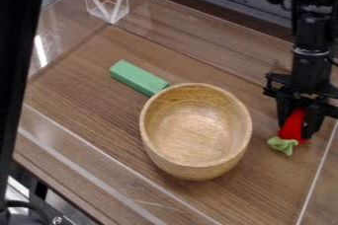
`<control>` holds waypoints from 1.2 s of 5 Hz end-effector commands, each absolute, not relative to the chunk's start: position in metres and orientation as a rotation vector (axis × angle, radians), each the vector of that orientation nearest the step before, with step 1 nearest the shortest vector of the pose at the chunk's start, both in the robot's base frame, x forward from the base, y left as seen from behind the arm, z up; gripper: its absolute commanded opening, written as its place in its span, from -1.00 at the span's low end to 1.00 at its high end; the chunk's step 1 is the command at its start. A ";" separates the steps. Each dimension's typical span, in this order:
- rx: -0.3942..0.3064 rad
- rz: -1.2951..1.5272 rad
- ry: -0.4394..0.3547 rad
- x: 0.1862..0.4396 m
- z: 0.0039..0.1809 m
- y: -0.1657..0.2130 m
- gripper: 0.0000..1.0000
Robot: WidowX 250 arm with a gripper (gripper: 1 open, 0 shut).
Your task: Move the red object to the right side of the table
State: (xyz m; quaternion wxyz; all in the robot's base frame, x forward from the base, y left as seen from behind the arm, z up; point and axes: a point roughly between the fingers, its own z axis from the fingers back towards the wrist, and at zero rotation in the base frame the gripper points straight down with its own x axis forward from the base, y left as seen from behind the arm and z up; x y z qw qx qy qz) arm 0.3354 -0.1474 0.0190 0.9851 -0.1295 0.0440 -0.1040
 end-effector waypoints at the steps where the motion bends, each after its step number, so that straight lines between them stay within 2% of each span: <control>1: -0.248 -0.239 0.095 0.332 0.020 -0.153 -1.00; 6: -0.244 -0.247 0.122 0.331 0.026 -0.154 -1.00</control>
